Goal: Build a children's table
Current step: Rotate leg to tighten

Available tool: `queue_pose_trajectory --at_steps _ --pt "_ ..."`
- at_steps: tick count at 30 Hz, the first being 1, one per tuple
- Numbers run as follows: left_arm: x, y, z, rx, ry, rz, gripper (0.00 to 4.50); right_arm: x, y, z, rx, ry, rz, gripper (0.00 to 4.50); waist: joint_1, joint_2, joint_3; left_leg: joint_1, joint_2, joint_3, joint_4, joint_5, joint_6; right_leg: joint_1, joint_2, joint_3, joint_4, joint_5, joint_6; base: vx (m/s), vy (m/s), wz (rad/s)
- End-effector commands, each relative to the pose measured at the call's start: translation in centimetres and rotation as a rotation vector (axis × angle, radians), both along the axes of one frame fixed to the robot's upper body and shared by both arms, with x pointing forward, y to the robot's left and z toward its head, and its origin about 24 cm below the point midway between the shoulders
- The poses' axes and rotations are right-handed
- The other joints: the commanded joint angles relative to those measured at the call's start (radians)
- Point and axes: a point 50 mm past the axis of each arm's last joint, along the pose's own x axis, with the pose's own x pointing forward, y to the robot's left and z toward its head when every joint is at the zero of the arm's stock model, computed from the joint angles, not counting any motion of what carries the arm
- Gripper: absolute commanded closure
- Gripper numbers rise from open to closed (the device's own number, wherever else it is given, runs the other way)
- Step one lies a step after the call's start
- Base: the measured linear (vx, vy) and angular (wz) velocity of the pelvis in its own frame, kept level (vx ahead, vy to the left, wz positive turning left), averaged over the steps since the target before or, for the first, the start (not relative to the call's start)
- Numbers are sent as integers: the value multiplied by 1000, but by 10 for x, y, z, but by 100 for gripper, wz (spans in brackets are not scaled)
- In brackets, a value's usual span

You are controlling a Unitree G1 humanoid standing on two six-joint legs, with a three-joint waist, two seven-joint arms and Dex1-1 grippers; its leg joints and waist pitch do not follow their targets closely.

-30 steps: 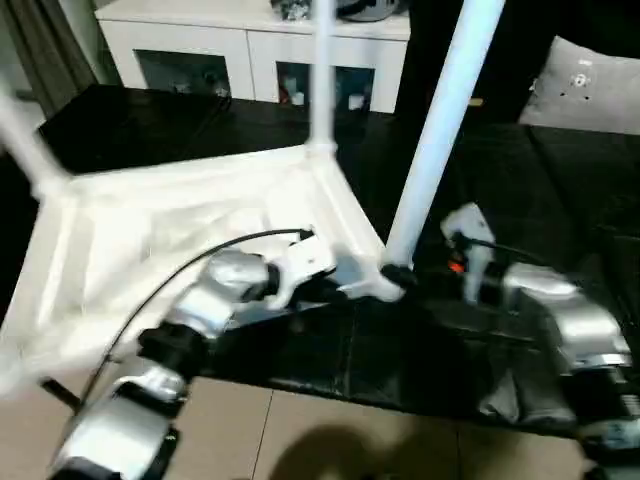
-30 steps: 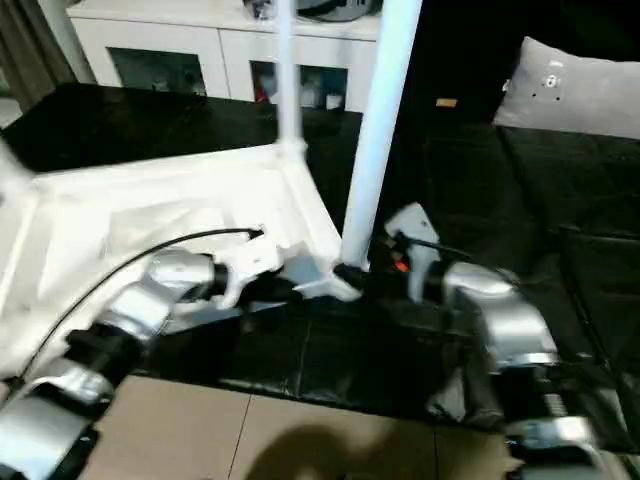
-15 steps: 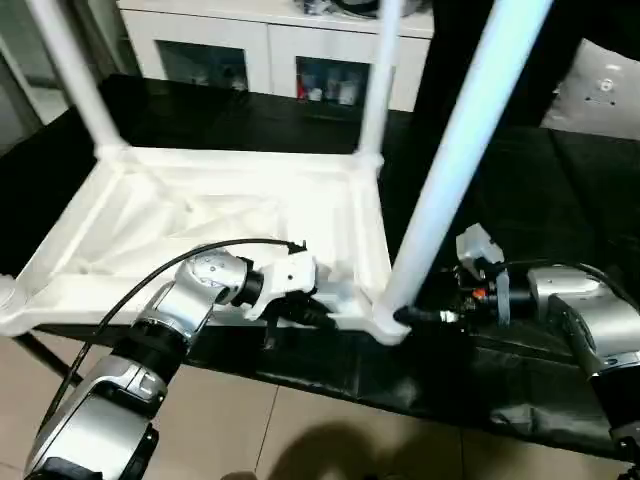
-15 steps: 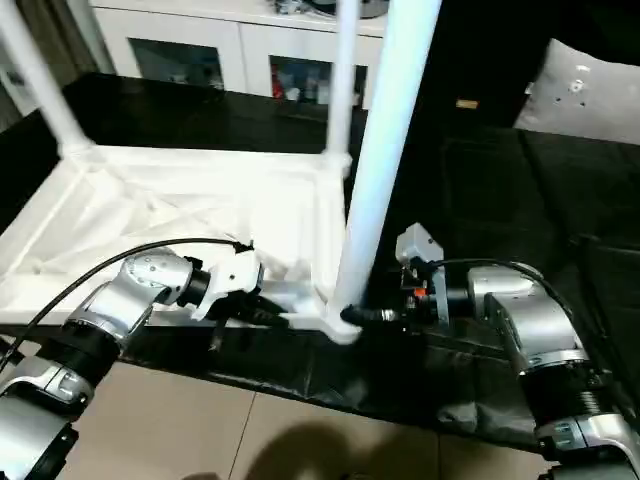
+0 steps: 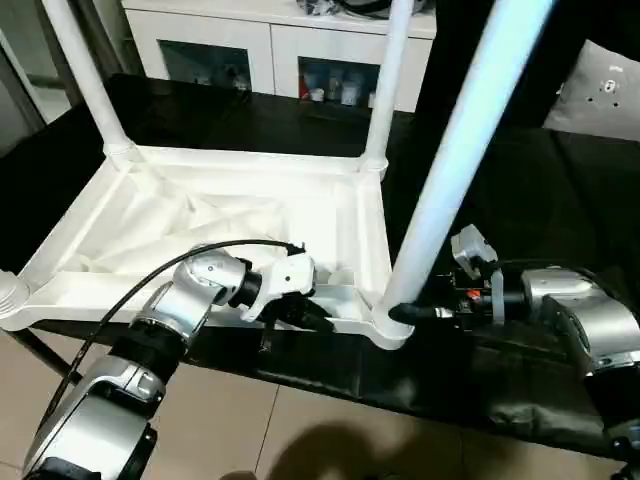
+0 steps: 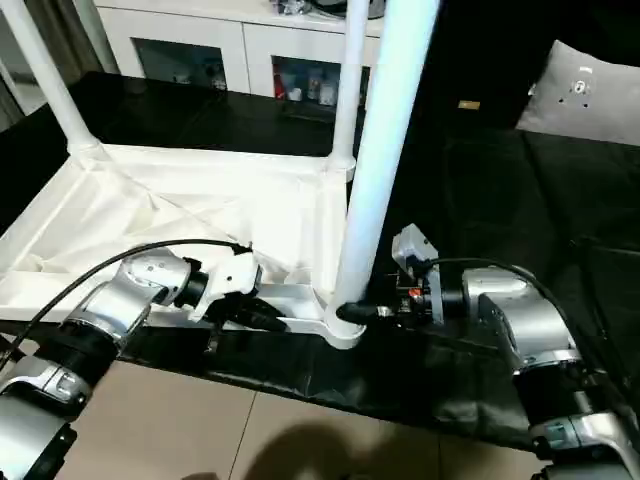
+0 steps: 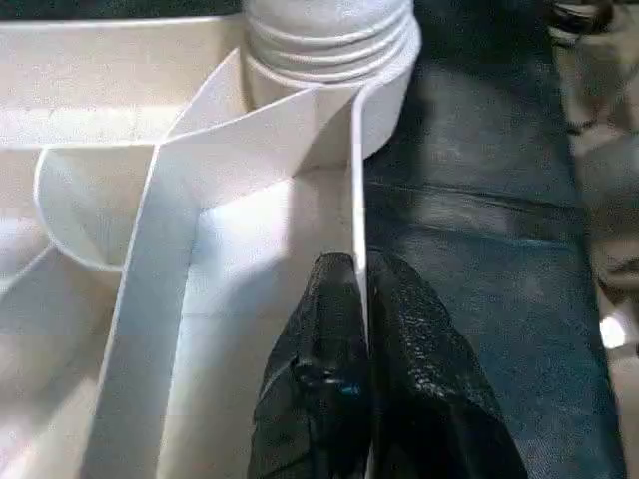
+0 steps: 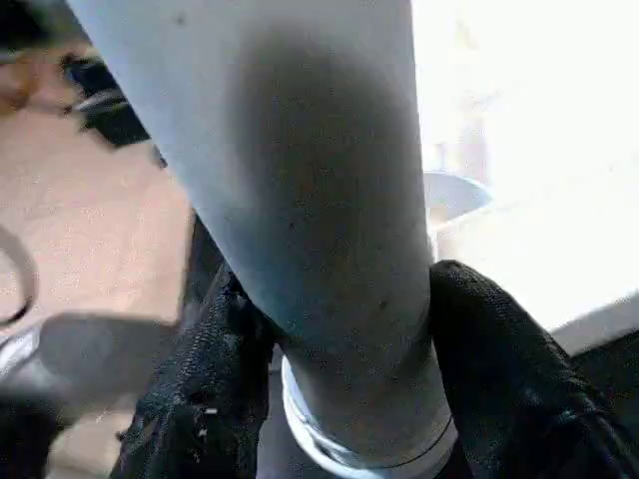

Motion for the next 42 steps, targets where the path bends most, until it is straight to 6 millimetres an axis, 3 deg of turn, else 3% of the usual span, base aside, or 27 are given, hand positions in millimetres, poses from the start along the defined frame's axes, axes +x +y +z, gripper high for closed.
queue_pose_trajectory --at_steps 1,4,6,8,9,10,12,15,16,19,22,28,32,35,38,42 --pt "1 -13 -5 -13 12 79 450 3 18 6 47 -32 -43 246 -1 -19 -59 -15 20 10 -69 -54 55 68 -63 32 -68 -185 -232 0 0 0" --pt "5 -20 -5 -36 16 148 450 12 23 0 11 -35 -171 247 -11 -19 -56 -17 17 6 -74 -76 28 66 -62 30 -79 -295 -187 0 0 0" --pt "9 -31 -4 -53 8 239 450 24 30 -8 -38 -13 -365 249 -21 -15 -57 -19 15 5 -76 -72 19 66 -59 30 -79 -295 -180 0 0 0" --pt "15 -51 -3 -78 -15 347 450 38 41 -14 -62 17 -579 249 -41 -16 -59 -22 8 3 -75 -65 -7 67 -55 28 -80 -298 -175 0 0 0" --pt "15 -52 -3 -81 -17 356 450 39 41 -14 -61 18 -590 249 -42 -14 -60 -20 7 3 -74 -66 -8 67 -56 28 -81 -301 -174 0 0 0" --pt "16 -57 -3 -91 -15 381 450 41 44 -14 -56 11 -622 249 -46 -15 -58 -19 8 4 -74 -73 -5 66 -55 30 -83 -304 -174 0 0 0" --pt "17 -69 -1 -111 -19 411 450 46 50 -12 -30 -46 -639 196 -43 -14 -60 -19 7 7 -70 -81 20 66 -55 32 -86 -283 -184 0 0 0" --pt "16 -72 -1 -109 -25 414 450 46 52 -9 29 -28 -637 173 -39 -12 -63 -24 9 6 -70 -41 50 71 -55 32 -76 -188 -206 0 0 0" --pt "16 -71 -2 -106 -27 416 450 45 51 -7 37 -41 -627 164 -37 -8 -63 -22 11 6 -71 -39 57 70 -54 31 -74 -156 -218 0 0 0" --pt "15 -65 -4 -78 -47 412 450 42 46 -4 24 -82 -586 137 -35 -8 -64 -21 13 6 -71 -49 65 73 -56 30 -71 -128 -236 0 0 0" --pt "15 -61 -5 -60 -65 404 450 41 41 -4 10 -103 -566 115 -33 -9 -63 -20 13 7 -70 -57 69 73 -58 31 -73 -140 -238 0 0 0" --pt "10 -34 -11 2 -89 269 450 32 7 5 -29 -183 -398 59 -29 -11 -60 -21 14 7 -70 -91 82 72 -59 31 -79 -188 -226 0 0 0" --pt "5 -26 -10 7 -67 176 450 30 -5 8 -103 -206 -317 15 -29 -6 -60 -18 17 7 -72 -97 77 70 -59 30 -79 -204 -231 0 0 0" --pt "-1 -14 -10 22 -26 71 450 22 -11 12 -115 -200 -147 15 -27 -5 -62 -19 18 6 -70 -100 84 72 -60 30 -76 -188 -242 0 0 0" --pt "-3 -10 -9 12 -16 24 450 20 -13 13 -118 -204 -86 15 -24 -6 -62 -19 22 7 -70 -88 93 70 -59 29 -71 -145 -260 0 0 0" --pt "-5 -4 -8 25 -9 -34 450 14 -11 12 -101 -179 4 48 -18 -6 -62 -16 25 9 -70 -94 92 68 -60 28 -69 -145 -273 0 0 0"
